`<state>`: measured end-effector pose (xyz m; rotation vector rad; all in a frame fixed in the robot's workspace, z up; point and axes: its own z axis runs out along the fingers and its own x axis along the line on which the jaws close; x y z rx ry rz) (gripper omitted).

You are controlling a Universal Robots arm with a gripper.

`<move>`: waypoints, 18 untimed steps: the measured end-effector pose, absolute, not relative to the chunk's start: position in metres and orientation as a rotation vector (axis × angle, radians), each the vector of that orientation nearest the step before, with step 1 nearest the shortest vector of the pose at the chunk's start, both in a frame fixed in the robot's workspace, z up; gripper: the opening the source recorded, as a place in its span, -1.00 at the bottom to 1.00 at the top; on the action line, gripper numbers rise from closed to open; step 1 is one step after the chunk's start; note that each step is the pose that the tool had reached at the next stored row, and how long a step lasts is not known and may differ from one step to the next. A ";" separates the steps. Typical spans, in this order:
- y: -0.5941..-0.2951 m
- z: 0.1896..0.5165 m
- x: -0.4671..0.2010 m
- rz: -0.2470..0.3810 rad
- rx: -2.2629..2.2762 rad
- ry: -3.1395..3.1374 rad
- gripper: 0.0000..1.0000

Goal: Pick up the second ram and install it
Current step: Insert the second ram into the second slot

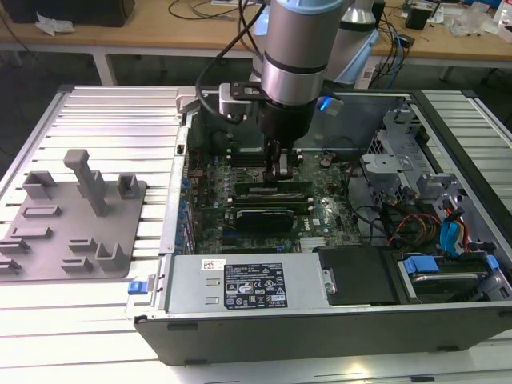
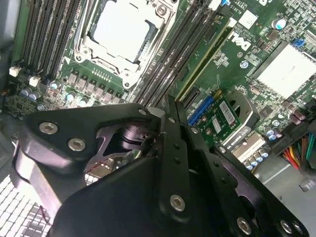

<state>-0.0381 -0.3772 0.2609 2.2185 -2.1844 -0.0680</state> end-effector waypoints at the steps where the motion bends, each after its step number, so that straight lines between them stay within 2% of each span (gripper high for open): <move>1: -0.377 0.258 -0.038 -0.069 2.202 -2.201 -0.82; 18: -0.377 0.244 -0.042 -0.050 2.210 -2.222 -0.82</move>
